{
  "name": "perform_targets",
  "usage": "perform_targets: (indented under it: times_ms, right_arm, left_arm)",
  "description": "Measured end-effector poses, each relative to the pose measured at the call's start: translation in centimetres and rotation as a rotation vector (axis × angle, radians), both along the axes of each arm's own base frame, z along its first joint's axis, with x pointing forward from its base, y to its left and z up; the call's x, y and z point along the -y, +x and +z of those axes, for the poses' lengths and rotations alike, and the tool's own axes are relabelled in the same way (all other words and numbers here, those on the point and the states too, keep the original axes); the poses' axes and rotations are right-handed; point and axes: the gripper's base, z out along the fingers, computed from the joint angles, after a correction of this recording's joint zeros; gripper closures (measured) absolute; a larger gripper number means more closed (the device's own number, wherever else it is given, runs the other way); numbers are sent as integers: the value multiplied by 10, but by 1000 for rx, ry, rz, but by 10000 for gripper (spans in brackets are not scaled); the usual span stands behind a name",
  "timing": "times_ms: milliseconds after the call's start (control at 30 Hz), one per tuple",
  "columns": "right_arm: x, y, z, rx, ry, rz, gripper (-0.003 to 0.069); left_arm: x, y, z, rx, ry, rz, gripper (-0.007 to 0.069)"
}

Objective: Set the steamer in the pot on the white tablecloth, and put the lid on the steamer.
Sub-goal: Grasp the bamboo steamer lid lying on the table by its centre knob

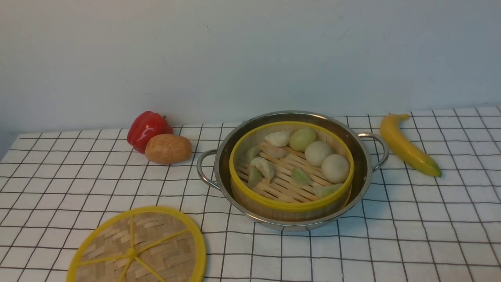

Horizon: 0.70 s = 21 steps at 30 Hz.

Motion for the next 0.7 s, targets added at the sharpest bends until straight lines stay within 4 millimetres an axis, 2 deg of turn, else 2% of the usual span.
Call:
perform_targets:
  times_ms: [100, 200, 233, 267, 367, 433, 467, 500, 600, 700]
  right_arm:
    - [0, 0, 0, 0, 0, 0, 419]
    - [0, 0, 0, 0, 0, 0, 419]
    - [0, 0, 0, 0, 0, 0, 419]
    - [0, 0, 0, 0, 0, 0, 419]
    - [0, 0, 0, 0, 0, 0, 419]
    - [0, 0, 0, 0, 0, 0, 419]
    - [0, 0, 0, 0, 0, 0, 419]
    - [0, 0, 0, 0, 0, 0, 419]
    - [0, 0, 0, 0, 0, 0, 419]
    - [0, 0, 0, 0, 1, 0, 419]
  left_arm:
    - [1, 5, 14, -158, 74, -26, 381]
    - [2, 19, 26, -427, 234, -110, 381]
    - [2, 22, 27, -458, 254, -123, 381]
    - [3, 32, 27, -575, 329, -183, 381]
    - [4, 52, 22, -707, 419, -275, 381]
    - [5, 74, 14, -797, 468, -357, 381]
    - [5, 83, 10, -834, 476, -384, 381]
    - [5, 83, 10, -833, 478, -387, 381]
    - [6, 118, -7, -953, 458, -444, 381]
    - [5, 141, -19, -1022, 445, -464, 381]
